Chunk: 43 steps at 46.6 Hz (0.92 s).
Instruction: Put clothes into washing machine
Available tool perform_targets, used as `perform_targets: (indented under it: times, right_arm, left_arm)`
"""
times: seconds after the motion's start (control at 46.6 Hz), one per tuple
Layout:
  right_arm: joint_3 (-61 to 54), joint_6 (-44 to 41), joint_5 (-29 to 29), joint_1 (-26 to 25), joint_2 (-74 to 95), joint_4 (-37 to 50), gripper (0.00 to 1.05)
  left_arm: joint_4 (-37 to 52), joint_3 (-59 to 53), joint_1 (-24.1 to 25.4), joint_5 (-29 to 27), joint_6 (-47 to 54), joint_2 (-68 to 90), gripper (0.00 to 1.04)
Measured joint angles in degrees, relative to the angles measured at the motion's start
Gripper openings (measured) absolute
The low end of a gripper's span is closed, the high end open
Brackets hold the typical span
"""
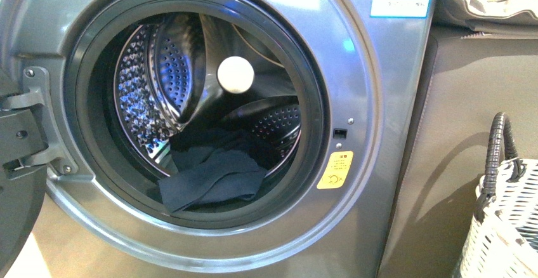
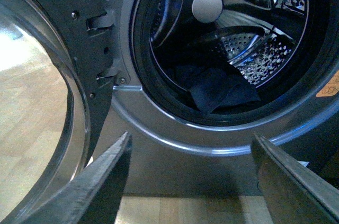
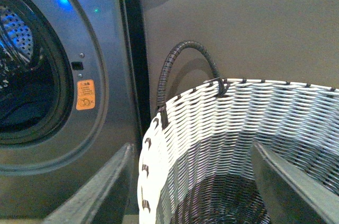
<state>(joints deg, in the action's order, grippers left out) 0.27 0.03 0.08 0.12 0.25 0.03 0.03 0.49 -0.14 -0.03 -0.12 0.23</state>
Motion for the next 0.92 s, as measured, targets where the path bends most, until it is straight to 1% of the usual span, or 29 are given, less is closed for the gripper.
perform_targets:
  times: [0.15,0.172,0.193,0.236,0.257,0.922]
  right_arm:
    - [0.0,0.0,0.0,0.0,0.0,0.0,0.92]
    - [0.0,0.0,0.0,0.0,0.0,0.0,0.96]
    - [0.0,0.0,0.0,0.0,0.0,0.0,0.98]
    - [0.0,0.0,0.0,0.0,0.0,0.0,0.98]
    - [0.0,0.0,0.0,0.0,0.0,0.0,0.96]
    - [0.0,0.0,0.0,0.0,0.0,0.0,0.97]
  left_arm:
    - [0.0,0.0,0.0,0.0,0.0,0.0,0.97]
    - [0.0,0.0,0.0,0.0,0.0,0.0,1.0]
    - [0.0,0.0,0.0,0.0,0.0,0.0,1.0]
    - [0.0,0.0,0.0,0.0,0.0,0.0,0.98]
    - [0.0,0.0,0.0,0.0,0.0,0.0,0.98]
    - [0.0,0.0,0.0,0.0,0.0,0.0,0.98]
